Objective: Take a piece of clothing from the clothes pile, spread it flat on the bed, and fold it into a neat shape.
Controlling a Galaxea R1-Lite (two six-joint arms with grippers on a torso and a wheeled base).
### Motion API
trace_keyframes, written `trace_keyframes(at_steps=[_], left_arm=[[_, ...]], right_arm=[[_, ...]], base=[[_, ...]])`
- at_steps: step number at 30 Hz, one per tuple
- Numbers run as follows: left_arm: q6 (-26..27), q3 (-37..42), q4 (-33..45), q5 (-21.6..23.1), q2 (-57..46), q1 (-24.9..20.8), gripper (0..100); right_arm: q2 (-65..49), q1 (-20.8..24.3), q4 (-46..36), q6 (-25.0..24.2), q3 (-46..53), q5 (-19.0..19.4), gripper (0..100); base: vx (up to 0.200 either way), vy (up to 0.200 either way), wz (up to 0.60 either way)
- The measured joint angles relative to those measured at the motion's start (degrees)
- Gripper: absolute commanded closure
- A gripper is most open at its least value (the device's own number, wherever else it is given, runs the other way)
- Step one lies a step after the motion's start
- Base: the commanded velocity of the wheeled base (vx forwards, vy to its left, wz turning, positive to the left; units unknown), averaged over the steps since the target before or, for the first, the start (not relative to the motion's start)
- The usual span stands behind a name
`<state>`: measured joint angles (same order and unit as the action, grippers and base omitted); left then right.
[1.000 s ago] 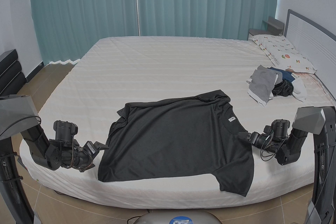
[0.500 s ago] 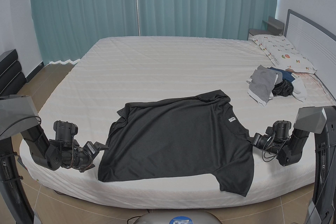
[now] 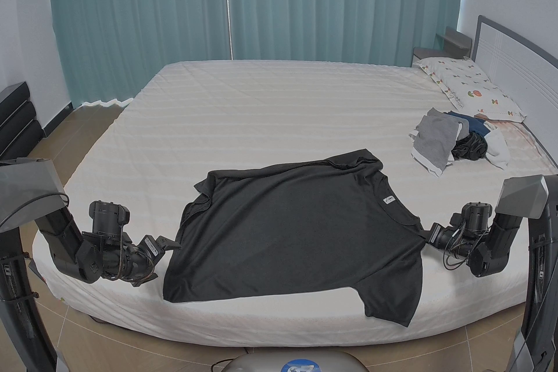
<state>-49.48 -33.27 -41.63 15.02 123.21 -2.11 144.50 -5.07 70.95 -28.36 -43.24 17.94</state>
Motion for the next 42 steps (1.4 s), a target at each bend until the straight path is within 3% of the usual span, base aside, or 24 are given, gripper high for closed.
trace_keyframes(at_steps=[27,28,38,42], left_arm=[[0.00,-0.07,0.00,0.02,0.02,0.00,0],[-0.02,-0.13,0.00,0.04,0.02,-0.01,0],[-0.11,-0.40,0.13,0.17,0.00,0.00,0],[-0.22,-0.55,0.26,0.17,-0.02,0.00,0]], right_arm=[[-2.40,-1.79,0.07,4.02,5.49,0.06,100],[-2.43,-1.79,0.05,4.50,5.56,0.09,0],[-2.55,-1.89,1.15,3.84,5.60,0.77,0],[-2.68,-2.08,2.67,1.18,5.46,0.79,0]], base=[[0.000,0.000,0.00],[0.000,0.000,0.00],[0.000,0.000,0.00],[0.000,0.000,0.00]])
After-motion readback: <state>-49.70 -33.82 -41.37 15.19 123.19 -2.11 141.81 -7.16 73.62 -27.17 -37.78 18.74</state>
